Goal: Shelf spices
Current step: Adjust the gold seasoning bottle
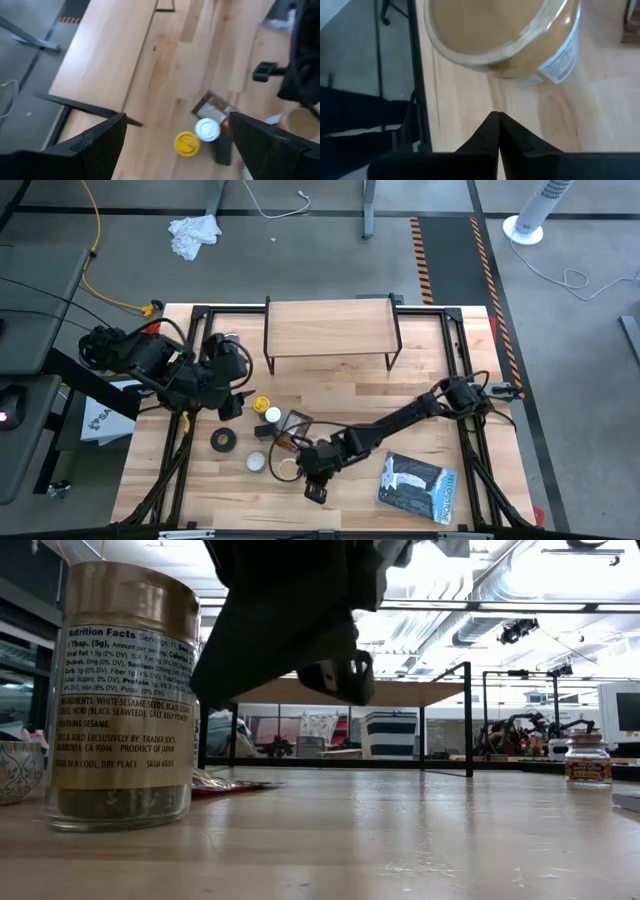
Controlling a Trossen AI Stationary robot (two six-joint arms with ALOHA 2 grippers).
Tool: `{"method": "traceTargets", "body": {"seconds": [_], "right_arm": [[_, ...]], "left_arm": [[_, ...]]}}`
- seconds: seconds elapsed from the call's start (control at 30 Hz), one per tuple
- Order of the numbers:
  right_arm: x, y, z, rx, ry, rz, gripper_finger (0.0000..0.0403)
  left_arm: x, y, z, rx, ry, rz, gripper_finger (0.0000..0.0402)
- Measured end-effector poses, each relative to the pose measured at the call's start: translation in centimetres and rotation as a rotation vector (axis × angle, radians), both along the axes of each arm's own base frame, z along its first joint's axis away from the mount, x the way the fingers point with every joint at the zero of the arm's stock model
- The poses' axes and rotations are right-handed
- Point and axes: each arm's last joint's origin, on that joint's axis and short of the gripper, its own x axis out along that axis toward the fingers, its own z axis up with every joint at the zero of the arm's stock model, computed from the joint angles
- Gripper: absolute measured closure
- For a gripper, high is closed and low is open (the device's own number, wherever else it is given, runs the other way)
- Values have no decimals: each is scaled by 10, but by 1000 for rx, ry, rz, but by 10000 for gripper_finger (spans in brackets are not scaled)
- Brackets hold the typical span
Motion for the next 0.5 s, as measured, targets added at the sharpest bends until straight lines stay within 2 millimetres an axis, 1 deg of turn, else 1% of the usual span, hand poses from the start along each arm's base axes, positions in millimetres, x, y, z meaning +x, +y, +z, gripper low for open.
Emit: {"method": "traceTargets", "body": {"seconds": [0.1, 0.23, 0.37, 0.5], "right_arm": [[-2, 4, 0, -64, -21, -86, 403], [0, 2, 0, -120, -52, -189, 403], [5, 3, 5, -119, -133, -224, 403], [8, 3, 8, -123, -187, -252, 403]], "left_arm": [[0, -9, 2, -48, -66, 6, 58], [2, -23, 6, -107, -167, 20, 58], [6, -35, 6, -134, -221, 21, 58], [10, -46, 2, -159, -233, 28, 58]]}}
